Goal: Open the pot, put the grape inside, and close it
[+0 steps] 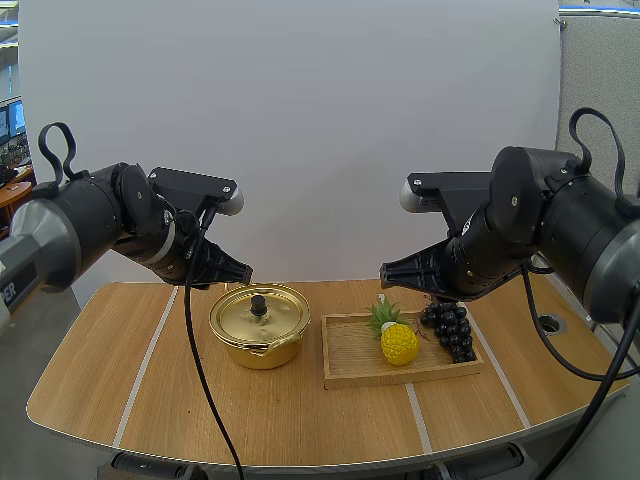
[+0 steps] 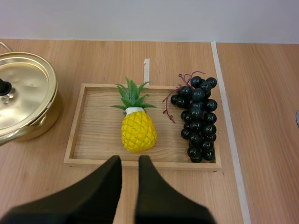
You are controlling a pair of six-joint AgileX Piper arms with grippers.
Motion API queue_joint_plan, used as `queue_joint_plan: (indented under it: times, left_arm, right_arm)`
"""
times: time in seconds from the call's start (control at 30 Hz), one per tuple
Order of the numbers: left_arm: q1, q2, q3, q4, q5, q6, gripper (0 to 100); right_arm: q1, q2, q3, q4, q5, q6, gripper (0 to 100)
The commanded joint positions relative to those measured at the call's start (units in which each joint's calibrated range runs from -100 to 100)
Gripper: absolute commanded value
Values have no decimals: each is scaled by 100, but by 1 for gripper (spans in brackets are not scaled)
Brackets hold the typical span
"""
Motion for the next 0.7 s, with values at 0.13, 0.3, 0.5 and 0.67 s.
queue_joint_plan:
  times: [0.13,0.3,0.5,0.67]
  left_arm:
    - [-5,13,-69,14,2,474,100]
    - [-5,13,-69,14,-189,474,100]
    - [-5,55,-69,-129,-381,996,100]
    - [-5,328,-174,-639,-362,1706,100]
  right_arm:
    - [-17,-23,-54,21,-1002,109,100]
    - [-17,-23,-54,21,-983,109,100]
    - [-17,-23,-54,136,-792,109,100]
    - [-17,-23,-54,136,-330,109,100]
